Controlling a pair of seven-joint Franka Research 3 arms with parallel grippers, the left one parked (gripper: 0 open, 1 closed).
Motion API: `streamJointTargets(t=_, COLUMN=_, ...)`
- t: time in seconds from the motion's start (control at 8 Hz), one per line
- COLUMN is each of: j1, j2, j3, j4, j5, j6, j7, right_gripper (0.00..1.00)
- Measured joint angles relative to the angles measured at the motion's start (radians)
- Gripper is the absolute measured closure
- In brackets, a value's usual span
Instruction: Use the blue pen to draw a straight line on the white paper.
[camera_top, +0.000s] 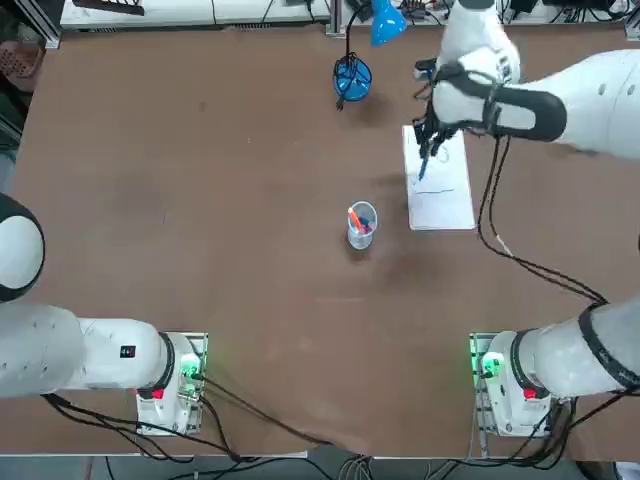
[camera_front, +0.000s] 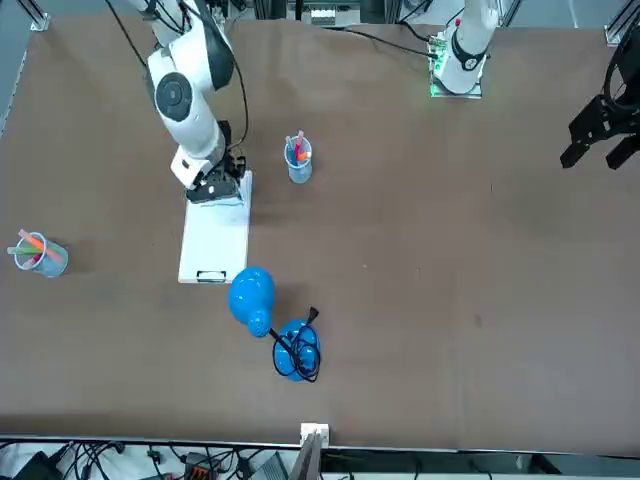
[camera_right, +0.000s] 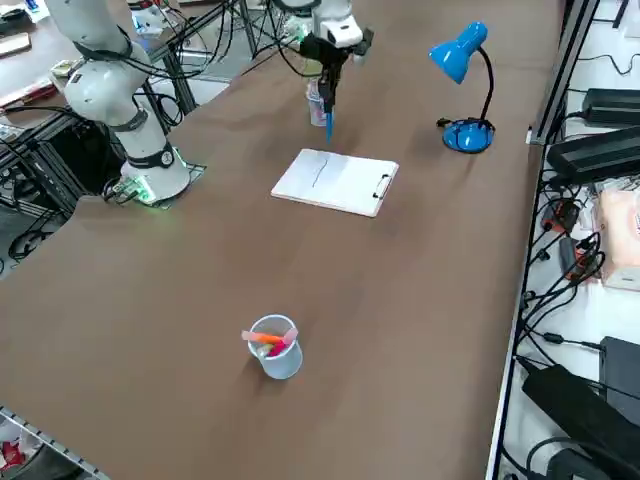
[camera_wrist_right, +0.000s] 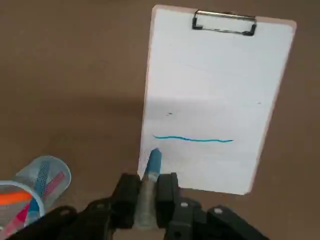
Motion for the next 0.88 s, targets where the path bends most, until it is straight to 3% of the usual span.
streamJointTargets(t=0.12, j1=-0.038, j2=-0.007, j3=-0.005, j4=0.083, j5=-0.003, j6=-0.103, j7=-0.004, right_gripper=0.79)
streamJointTargets(t=0.38, j1=-0.145, j2=-0.016, j3=-0.014, j4=0.187, j5=-0.014, j6=-0.199, j7=-0.080, right_gripper=0.79)
streamJointTargets(t=0.88, j1=-0.446, j2=-0.026, j3=-0.030, j4=0.230, j5=-0.043, j6=-0.209, j7=-0.430, right_gripper=0.79)
